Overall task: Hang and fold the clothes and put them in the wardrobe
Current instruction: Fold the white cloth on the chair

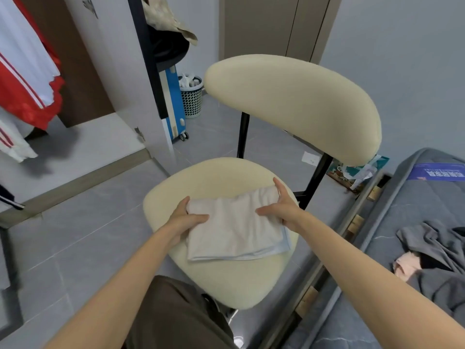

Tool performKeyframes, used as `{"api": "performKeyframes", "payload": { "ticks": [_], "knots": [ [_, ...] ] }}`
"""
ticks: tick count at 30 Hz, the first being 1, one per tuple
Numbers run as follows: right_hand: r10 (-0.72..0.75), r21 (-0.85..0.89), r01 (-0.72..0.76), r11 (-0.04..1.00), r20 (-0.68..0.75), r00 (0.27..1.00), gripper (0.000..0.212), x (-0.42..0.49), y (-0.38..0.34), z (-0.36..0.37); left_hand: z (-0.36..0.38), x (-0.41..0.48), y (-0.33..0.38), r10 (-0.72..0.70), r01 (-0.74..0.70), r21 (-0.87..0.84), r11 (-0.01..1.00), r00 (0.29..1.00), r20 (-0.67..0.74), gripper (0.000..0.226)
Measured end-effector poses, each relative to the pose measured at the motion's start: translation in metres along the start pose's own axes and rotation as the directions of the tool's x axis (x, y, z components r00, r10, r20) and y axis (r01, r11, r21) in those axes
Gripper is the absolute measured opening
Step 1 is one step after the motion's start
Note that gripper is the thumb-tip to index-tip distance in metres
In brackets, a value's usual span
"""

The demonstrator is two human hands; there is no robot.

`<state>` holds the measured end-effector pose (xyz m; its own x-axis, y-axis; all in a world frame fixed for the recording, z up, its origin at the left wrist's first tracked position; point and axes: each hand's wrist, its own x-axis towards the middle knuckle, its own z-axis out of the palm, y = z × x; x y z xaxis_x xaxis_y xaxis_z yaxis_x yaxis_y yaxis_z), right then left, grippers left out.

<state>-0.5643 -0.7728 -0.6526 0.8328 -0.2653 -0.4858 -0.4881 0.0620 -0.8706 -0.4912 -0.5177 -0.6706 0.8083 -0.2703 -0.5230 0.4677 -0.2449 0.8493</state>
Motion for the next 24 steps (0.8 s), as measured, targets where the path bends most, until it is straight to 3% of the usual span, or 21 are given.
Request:
{"api": "performKeyframes", "payload": {
  "ticks": [3, 5, 8, 11, 15, 19, 21, 24],
  "knots": [
    [0.034, -0.096, -0.031, 0.995, 0.031, 0.999, 0.12, 0.005, 0.01, 0.001, 0.002, 0.008, -0.004, 0.001, 0.007, 0.127, 0.992, 0.998, -0.064, 0.101],
    [0.011, -0.142, -0.006, 0.99, 0.034, 0.999, 0.114, 0.009, 0.009, 0.001, 0.005, 0.012, 0.002, 0.075, -0.065, 0.111, 0.992, 0.992, -0.097, 0.088],
    [-0.043, 0.018, 0.044, 0.999, -0.045, 0.998, 0.099, 0.015, -0.011, -0.003, 0.007, 0.016, 0.022, 0.165, -0.166, 0.008, 0.986, 0.97, -0.18, 0.064],
    [-0.04, 0.174, 0.065, 0.983, -0.145, 0.989, 0.087, 0.015, -0.033, -0.014, 0.002, 0.025, 0.043, 0.207, -0.21, 0.01, 0.978, 0.952, -0.224, 0.05],
    [-0.091, -0.175, 0.064, 0.983, -0.153, 0.984, 0.08, 0.006, -0.018, -0.016, 0.004, 0.025, 0.032, 0.243, -0.217, 0.202, 0.955, 0.963, -0.115, 0.049],
    [-0.205, -0.518, 0.091, 0.851, -0.167, 0.964, 0.075, -0.003, 0.026, -0.012, 0.004, 0.016, -0.008, 0.292, -0.236, 0.477, 0.846, 0.955, -0.045, 0.057],
    [-0.246, -0.529, 0.1, 0.843, -0.214, 0.945, 0.071, -0.004, 0.041, -0.008, 0.005, 0.015, -0.017, 0.266, -0.208, 0.437, 0.875, 0.961, -0.075, 0.061],
    [-0.253, -0.343, 0.146, 0.928, -0.292, 0.922, 0.069, -0.005, 0.043, 0.001, 0.013, 0.016, -0.014, 0.314, -0.254, 0.362, 0.897, 0.942, -0.118, 0.058]
  ]
}}
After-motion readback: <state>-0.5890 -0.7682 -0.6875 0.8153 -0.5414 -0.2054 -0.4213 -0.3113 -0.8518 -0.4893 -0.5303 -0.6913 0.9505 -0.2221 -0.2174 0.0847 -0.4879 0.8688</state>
